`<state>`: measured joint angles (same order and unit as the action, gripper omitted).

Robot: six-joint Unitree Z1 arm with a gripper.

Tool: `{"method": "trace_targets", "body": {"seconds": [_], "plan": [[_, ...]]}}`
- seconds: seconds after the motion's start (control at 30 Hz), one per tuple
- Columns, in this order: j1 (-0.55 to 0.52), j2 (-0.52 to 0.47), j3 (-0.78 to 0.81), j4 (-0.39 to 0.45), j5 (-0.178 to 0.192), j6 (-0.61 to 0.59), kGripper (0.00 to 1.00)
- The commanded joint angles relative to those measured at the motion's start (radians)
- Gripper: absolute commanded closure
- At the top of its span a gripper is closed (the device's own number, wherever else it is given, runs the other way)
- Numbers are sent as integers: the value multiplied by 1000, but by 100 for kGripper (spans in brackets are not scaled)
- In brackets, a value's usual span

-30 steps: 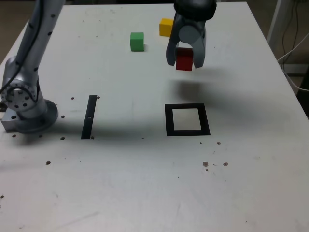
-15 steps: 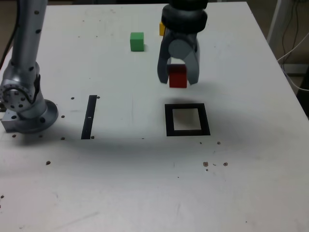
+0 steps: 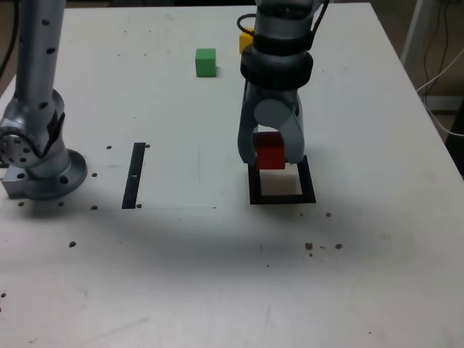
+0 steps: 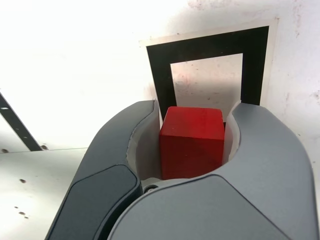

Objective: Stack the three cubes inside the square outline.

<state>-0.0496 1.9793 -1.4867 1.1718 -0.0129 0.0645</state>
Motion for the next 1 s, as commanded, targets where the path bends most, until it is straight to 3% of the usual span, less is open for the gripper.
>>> {"method": "trace_targets", "body": {"seconds": [0.0,0.53,0.6,0.73,0.8,0.97], "plan": [[-3,17,0,-8,-4,-5,72],[-2,83,8,-52,-10,-8,71],[0,86,13,-59,-11,-6,60],[11,93,33,-76,-16,4,20],[18,95,46,-87,-21,10,5],[23,94,66,-107,-32,17,1]]}}
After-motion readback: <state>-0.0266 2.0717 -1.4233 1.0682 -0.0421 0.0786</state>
